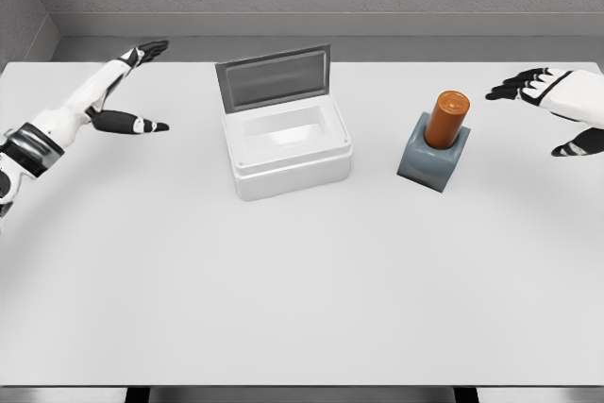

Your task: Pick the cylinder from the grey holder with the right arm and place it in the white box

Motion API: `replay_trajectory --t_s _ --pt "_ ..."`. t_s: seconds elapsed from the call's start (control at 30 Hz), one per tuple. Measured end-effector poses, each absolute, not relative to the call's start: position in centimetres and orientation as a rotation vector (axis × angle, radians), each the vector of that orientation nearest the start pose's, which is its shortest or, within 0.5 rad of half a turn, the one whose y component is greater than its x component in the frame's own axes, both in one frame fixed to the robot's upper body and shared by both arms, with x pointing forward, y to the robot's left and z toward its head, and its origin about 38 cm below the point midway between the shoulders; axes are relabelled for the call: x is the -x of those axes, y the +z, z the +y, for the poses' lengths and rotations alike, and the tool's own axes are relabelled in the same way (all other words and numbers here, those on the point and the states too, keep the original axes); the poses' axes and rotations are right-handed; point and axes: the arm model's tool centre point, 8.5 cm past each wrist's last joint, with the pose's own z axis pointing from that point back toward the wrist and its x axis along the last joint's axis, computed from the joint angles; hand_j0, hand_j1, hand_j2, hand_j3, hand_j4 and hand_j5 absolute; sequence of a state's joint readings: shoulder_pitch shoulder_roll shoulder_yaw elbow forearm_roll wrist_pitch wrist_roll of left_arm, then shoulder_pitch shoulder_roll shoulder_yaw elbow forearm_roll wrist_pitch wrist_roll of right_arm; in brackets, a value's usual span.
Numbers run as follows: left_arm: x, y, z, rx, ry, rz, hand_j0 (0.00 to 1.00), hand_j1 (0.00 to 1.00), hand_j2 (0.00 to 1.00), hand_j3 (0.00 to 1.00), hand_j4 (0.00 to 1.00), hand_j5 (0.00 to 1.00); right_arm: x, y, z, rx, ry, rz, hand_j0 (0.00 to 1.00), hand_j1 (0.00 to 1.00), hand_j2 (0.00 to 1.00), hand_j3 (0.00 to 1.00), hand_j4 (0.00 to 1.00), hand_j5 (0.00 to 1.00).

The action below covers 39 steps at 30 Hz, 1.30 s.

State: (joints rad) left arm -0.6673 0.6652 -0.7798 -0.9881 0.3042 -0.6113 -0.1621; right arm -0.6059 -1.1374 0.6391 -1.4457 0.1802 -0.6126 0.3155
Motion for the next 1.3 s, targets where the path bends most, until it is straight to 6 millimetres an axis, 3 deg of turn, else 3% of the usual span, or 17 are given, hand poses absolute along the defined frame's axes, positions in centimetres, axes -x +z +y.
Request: replay_trajectory --t_s 0.27,0.37,0.43,0.57,0.63,0.77,0.8,0.83,1.0,1.3 --pt "-47.7 14.6 33.6 -0.049 -1.084 -1.707 1.00 1.00 1.00 1.00 1.00 1.00 -42.3 31.6 -38.8 0.614 1.920 -1.533 1.00 1.00 1.00 1.00 1.00 1.00" --pt "-47.7 14.6 33.8 -0.054 -1.087 -1.704 1.00 1.00 1.00 1.00 1.00 1.00 -42.4 30.5 -37.9 0.569 1.964 -1.502 1.00 1.00 1.00 1.00 1.00 1.00" --pt "-47.6 14.5 33.8 -0.052 -1.094 -1.699 1.00 1.00 1.00 1.00 1.00 1.00 -43.1 31.5 -36.5 0.572 1.998 -1.521 1.00 1.00 1.00 1.00 1.00 1.00" --pt "-47.6 14.5 33.7 -0.043 -1.108 -1.694 1.00 1.00 1.00 1.00 1.00 1.00 -43.3 29.4 -35.1 0.497 2.035 -1.497 1.00 1.00 1.00 1.00 1.00 1.00" --pt "-47.6 14.6 33.6 -0.041 -1.112 -1.696 1.00 1.00 1.00 1.00 1.00 1.00 -43.8 30.5 -34.3 0.512 2.048 -1.520 1.00 1.00 1.00 1.00 1.00 1.00" --pt "-47.6 14.6 33.6 -0.040 -1.114 -1.696 1.00 1.00 1.00 1.00 1.00 1.00 -44.2 29.7 -33.1 0.476 2.064 -1.524 1.00 1.00 1.00 1.00 1.00 1.00" --pt "-47.6 14.7 33.6 -0.040 -1.114 -1.696 1.00 1.00 1.00 1.00 1.00 1.00 -44.6 31.0 -32.7 0.498 2.079 -1.538 1.00 1.00 1.00 1.00 1.00 1.00" --pt "-47.6 14.7 33.6 -0.039 -1.114 -1.696 1.00 1.00 1.00 1.00 1.00 1.00 -44.6 30.7 -32.4 0.486 2.093 -1.529 1.00 1.00 1.00 1.00 1.00 1.00" --pt "-47.6 14.8 33.6 -0.040 -1.114 -1.699 1.00 1.00 1.00 1.00 1.00 1.00 -44.4 28.7 -31.5 0.421 2.127 -1.491 1.00 1.00 1.00 1.00 1.00 1.00" --pt "-47.5 14.9 34.1 -0.054 -1.102 -1.703 1.00 1.00 1.00 1.00 1.00 1.00 -45.1 28.3 -31.1 0.411 2.122 -1.485 1.00 1.00 1.00 1.00 1.00 1.00"
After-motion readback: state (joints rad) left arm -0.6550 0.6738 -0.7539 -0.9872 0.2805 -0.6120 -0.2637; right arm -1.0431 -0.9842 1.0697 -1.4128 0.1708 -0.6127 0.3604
